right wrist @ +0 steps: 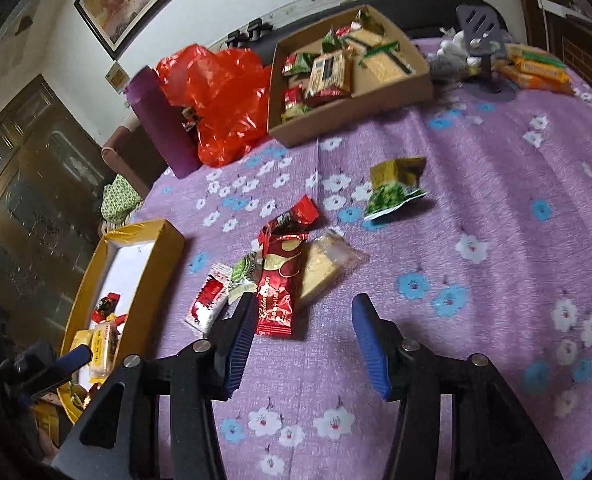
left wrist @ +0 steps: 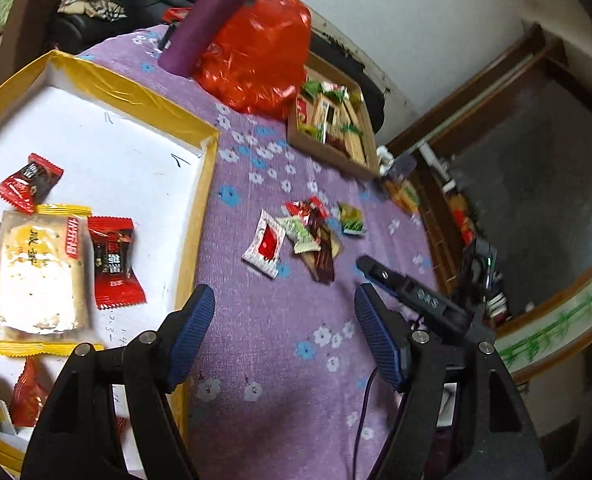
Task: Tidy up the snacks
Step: 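Grasp the white-and-red packet with the left gripper while the right grasps the red wafer bar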
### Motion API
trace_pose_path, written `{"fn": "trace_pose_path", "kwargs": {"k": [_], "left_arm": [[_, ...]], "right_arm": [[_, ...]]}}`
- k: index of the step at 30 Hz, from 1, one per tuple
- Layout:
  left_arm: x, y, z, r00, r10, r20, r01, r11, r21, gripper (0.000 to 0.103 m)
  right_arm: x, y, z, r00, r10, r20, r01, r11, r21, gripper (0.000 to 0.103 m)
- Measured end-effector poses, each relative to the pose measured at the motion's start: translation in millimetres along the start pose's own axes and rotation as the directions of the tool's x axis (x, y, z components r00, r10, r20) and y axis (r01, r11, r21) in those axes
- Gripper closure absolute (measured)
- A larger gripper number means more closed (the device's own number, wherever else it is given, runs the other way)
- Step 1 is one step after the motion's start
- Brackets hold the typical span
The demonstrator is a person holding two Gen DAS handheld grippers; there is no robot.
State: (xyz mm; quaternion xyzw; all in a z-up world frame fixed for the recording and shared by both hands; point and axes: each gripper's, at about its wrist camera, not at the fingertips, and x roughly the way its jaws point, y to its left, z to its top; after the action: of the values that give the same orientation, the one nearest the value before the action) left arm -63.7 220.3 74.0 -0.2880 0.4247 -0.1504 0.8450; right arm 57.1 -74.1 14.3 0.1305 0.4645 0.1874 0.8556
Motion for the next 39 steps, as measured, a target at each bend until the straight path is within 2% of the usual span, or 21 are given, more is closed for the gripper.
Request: {"fn": "trace_pose_path", "kwargs": {"k": [5, 9, 11, 12, 13, 14, 18, 21, 25, 28, 32, 33, 34, 35, 36, 39], "left_arm": [[9, -9, -6, 0.997, 0.079, -0.009, -0.078, 0.993, 0.088, 0.031], [20, -16, -8, 0.994, 0.105, -0.020, -0.101, 0.984, 0.146, 0.031], [28, -22, -9, 0.993, 0.116, -0.032, -0.109, 0.978, 0.178, 0.031], [30, -24, -10, 0.992, 0.121, -0.038, -0.112, 0.975, 0.191, 0.031], [35, -27, -11, 0.991, 0.126, -0.049, -0.114, 0.972, 0.207, 0.031], [39, -28, -12, 0.990, 0.132, -0.057, -0.117, 0.969, 0.218, 0.031], [54, -34, -12, 0.983, 0.162, -0.082, -0.137, 0.959, 0.248, 0.031], [69, -39, -11, 0.976, 0.193, -0.097, -0.160, 0.947, 0.278, 0.031], [94, -48, -2, 0.962, 0.258, -0.090, -0.216, 0.919, 0.331, 0.031], [117, -51, 7, 0.940, 0.332, -0.079, -0.279, 0.882, 0.380, 0.032], [147, -50, 16, 0.908, 0.411, -0.083, -0.342, 0.840, 0.421, 0.047], [150, -53, 15, 0.902, 0.428, -0.053, -0.360, 0.816, 0.451, 0.050], [155, -58, 13, 0.887, 0.462, -0.029, -0.390, 0.781, 0.488, 0.054], [156, -61, 11, 0.890, 0.455, -0.023, -0.382, 0.774, 0.505, 0.071], [156, -64, 9, 0.898, 0.439, -0.028, -0.363, 0.775, 0.517, 0.074], [154, -69, 2, 0.899, 0.437, -0.017, -0.360, 0.762, 0.537, 0.074]], "right_arm": [[23, 12, 7, 1.000, -0.024, 0.015, 0.024, 0.999, -0.026, 0.052], [44, 33, 15, 0.997, -0.069, 0.021, 0.071, 0.991, -0.112, 0.055], [57, 39, 13, 0.993, -0.118, -0.006, 0.115, 0.982, -0.152, 0.060], [58, 45, 11, 0.989, -0.144, 0.022, 0.146, 0.972, -0.186, 0.062], [59, 48, 9, 0.985, -0.173, 0.021, 0.173, 0.961, -0.214, 0.075], [58, 50, 7, 0.984, -0.178, 0.026, 0.179, 0.957, -0.226, 0.077], [43, 42, -2, 0.988, -0.153, 0.022, 0.154, 0.965, -0.213, 0.078], [25, 28, -9, 0.995, -0.096, 0.026, 0.099, 0.980, -0.174, 0.078], [11, 12, -14, 0.999, -0.019, 0.050, 0.025, 0.992, -0.122, 0.078], [9, 1, -13, 0.999, 0.010, 0.049, -0.005, 0.996, -0.087, 0.078], [12, -5, -13, 0.999, 0.041, 0.037, -0.038, 0.997, -0.064, 0.078], [12, -6, -13, 0.998, 0.046, 0.036, -0.044, 0.997, -0.064, 0.078], [12, -6, -13, 0.998, 0.049, 0.037, -0.046, 0.997, -0.067, 0.078], [11, -6, -13, 0.998, 0.049, 0.039, -0.046, 0.997, -0.070, 0.078], [11, -6, -12, 0.998, 0.048, 0.043, -0.045, 0.996, -0.072, 0.078], [9, -7, -12, 0.997, 0.050, 0.051, -0.046, 0.996, -0.070, 0.078]]}}
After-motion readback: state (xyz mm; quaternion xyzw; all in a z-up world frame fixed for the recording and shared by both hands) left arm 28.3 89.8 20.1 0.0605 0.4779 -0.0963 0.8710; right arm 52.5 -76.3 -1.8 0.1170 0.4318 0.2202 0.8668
